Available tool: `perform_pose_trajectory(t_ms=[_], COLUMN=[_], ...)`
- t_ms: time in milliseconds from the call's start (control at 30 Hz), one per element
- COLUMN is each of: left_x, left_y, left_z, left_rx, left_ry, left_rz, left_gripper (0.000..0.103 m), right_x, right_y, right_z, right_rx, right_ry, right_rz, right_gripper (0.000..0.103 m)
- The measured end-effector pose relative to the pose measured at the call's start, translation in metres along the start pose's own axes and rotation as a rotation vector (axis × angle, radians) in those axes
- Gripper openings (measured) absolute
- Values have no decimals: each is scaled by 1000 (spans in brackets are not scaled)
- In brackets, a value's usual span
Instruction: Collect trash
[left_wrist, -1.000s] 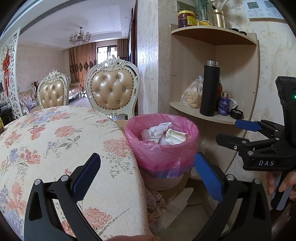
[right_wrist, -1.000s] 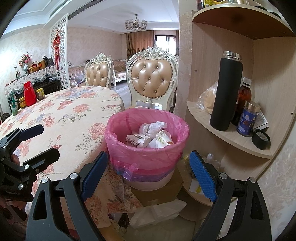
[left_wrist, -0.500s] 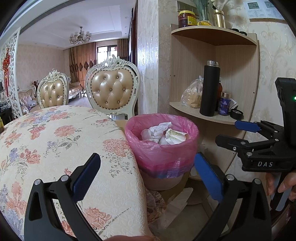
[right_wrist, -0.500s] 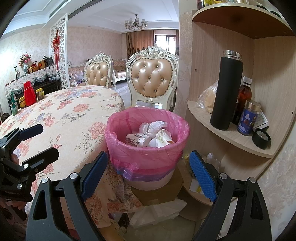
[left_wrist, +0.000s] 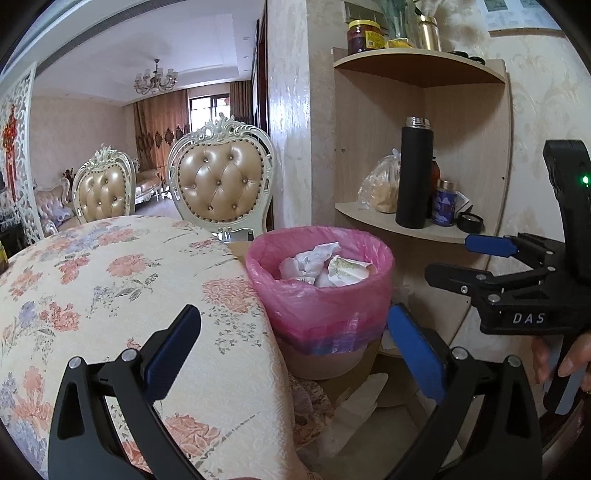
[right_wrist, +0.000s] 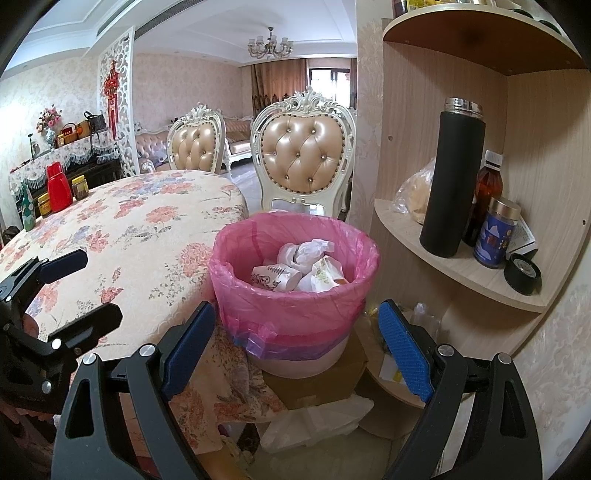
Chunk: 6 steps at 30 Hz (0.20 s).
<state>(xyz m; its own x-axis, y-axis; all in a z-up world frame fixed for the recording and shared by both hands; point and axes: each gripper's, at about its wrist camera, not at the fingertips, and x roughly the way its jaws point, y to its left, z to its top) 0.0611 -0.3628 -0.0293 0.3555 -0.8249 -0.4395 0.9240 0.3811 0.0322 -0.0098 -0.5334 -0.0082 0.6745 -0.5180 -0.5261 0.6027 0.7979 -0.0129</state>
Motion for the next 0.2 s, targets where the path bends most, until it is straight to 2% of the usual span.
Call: perform_pose_trajectory(t_ms=[200], left_x=[2], left_y=[1], left_z=[0], left_rx=[-1], left_ry=[16], left_rz=[-17], left_gripper=[98], right_x=[0], right_y=[0], right_z=[0], right_rx=[-1], right_ry=[1], right_rz=[2], right_gripper=[85])
